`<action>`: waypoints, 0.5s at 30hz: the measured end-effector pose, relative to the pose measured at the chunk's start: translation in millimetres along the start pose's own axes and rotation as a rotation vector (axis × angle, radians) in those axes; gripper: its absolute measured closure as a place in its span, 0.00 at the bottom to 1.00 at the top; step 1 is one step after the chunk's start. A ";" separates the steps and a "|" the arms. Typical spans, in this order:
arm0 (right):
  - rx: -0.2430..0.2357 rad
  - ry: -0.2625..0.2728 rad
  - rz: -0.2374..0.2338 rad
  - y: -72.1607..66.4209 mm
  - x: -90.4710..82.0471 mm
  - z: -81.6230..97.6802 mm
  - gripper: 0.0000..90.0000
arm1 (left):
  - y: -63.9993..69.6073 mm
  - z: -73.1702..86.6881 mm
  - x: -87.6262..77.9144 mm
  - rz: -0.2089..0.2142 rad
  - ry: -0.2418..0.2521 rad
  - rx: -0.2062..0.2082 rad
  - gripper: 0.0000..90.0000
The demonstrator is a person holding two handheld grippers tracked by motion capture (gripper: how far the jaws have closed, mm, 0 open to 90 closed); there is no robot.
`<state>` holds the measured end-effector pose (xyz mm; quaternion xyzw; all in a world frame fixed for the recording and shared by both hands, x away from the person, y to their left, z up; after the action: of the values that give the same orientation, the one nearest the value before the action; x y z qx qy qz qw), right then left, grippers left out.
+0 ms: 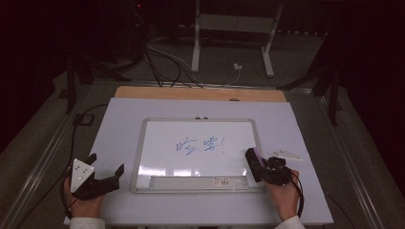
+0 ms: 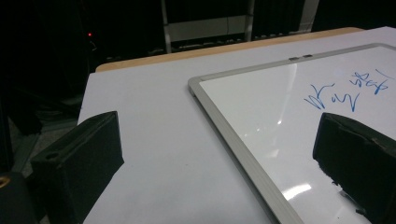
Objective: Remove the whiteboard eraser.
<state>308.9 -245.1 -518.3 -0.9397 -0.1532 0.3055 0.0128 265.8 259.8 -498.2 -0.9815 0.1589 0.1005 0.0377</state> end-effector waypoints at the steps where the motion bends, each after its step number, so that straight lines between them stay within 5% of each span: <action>1: -0.003 0.015 -0.001 -0.2 0.4 -2.4 0.70 | 0.0 0.0 0.0 0.000 0.001 0.000 0.03; 15: 0.012 0.060 -0.013 -2.2 36.9 -40.0 0.70 | -0.1 1.0 0.8 0.002 -0.005 0.005 0.03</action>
<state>359.6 -229.3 -506.6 -0.9473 -0.1572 0.2779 0.0249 266.4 259.7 -499.4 -0.9810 0.1598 0.1024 0.0404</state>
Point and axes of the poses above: each handheld gripper's, and its own axes: x roughly forward along the jaws, z roughly out of its underside, y roughly to its right, the point moved 5 cm from there along x, roughly forward along the jaws, and after that the axes turned 8 degrees about y, right-handed, at the moved point
